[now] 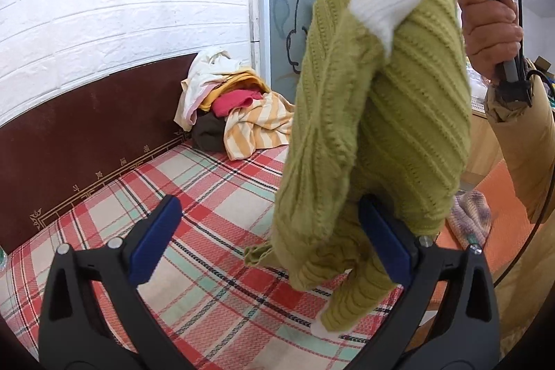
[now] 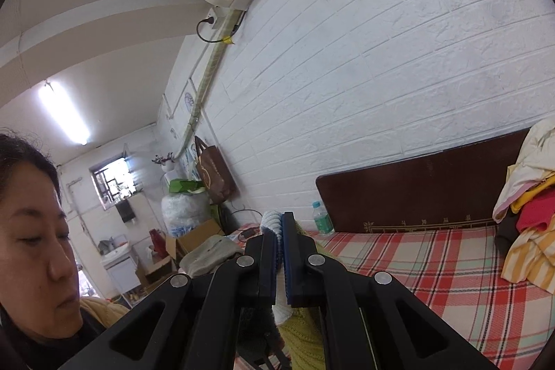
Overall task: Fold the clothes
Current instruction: 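Lift the green sweater high with both grippers, letting it hang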
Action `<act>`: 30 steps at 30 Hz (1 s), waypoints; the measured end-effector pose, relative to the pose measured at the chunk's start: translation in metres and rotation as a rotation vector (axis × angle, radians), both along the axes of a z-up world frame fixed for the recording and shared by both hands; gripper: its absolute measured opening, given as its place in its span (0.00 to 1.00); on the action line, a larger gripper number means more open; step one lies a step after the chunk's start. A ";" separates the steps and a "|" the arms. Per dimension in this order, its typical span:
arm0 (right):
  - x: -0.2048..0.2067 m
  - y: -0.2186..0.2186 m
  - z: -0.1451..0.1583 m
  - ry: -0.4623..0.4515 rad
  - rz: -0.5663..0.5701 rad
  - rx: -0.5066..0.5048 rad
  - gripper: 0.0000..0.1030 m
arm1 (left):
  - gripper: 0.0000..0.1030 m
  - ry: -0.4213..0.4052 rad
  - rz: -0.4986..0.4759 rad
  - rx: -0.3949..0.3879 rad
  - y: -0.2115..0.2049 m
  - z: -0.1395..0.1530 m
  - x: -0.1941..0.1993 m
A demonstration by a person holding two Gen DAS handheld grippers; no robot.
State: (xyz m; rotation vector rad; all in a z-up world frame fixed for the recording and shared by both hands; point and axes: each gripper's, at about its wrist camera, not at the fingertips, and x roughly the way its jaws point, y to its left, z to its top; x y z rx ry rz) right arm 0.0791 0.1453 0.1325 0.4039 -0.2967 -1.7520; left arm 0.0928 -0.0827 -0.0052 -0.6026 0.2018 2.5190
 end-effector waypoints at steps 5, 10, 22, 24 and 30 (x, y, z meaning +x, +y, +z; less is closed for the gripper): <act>0.010 0.001 -0.002 -0.025 -0.005 -0.016 0.04 | 0.88 -0.022 -0.080 0.007 -0.003 -0.004 0.010; 0.005 -0.003 -0.017 -0.088 0.001 -0.017 0.04 | 0.18 -0.088 -0.123 -0.010 -0.013 -0.011 0.022; 0.027 -0.038 -0.006 -0.035 0.093 -0.020 0.04 | 0.08 0.018 0.030 0.108 -0.093 0.062 0.111; 0.030 -0.045 0.002 -0.006 0.109 -0.021 0.04 | 0.08 0.097 0.058 0.078 -0.105 0.088 0.138; -0.028 -0.107 -0.043 -0.150 0.140 0.059 0.11 | 0.08 -0.082 0.236 0.064 -0.160 0.065 0.118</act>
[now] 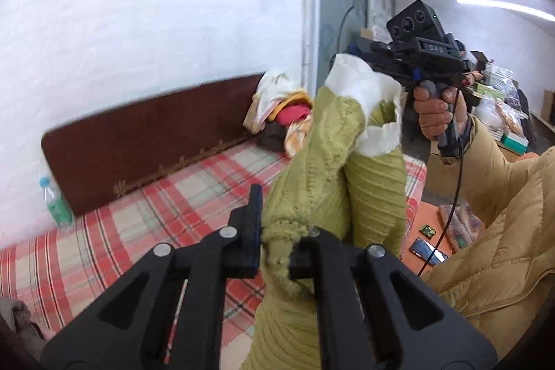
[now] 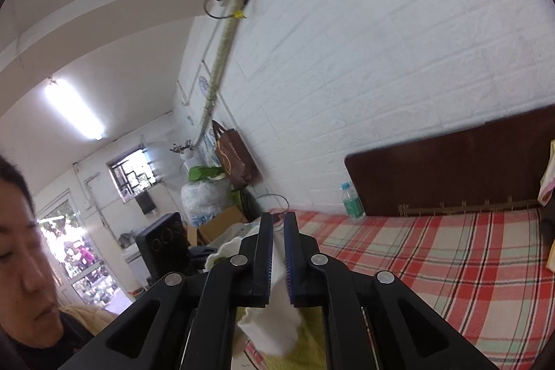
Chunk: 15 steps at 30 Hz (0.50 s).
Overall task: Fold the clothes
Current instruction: 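Lift the green sweater high with both grippers, letting it hang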
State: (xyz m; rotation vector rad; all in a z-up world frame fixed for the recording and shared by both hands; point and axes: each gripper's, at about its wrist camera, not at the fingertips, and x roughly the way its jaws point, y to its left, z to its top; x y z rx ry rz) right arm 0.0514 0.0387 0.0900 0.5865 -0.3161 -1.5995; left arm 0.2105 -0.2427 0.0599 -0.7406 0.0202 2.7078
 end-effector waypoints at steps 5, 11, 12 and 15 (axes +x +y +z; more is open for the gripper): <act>-0.058 -0.072 -0.110 -0.145 -0.093 0.351 0.52 | 0.08 -0.316 0.171 0.072 -0.052 -0.112 -0.049; -0.072 -0.093 -0.228 -0.262 0.003 0.601 0.70 | 0.09 -0.484 0.218 0.158 -0.080 -0.191 -0.051; -0.071 -0.092 -0.240 -0.301 0.026 0.599 0.72 | 0.09 -0.492 0.225 0.172 -0.083 -0.197 -0.049; -0.062 -0.098 -0.264 -0.436 0.153 0.561 0.79 | 0.38 -0.513 0.237 0.213 -0.092 -0.205 -0.039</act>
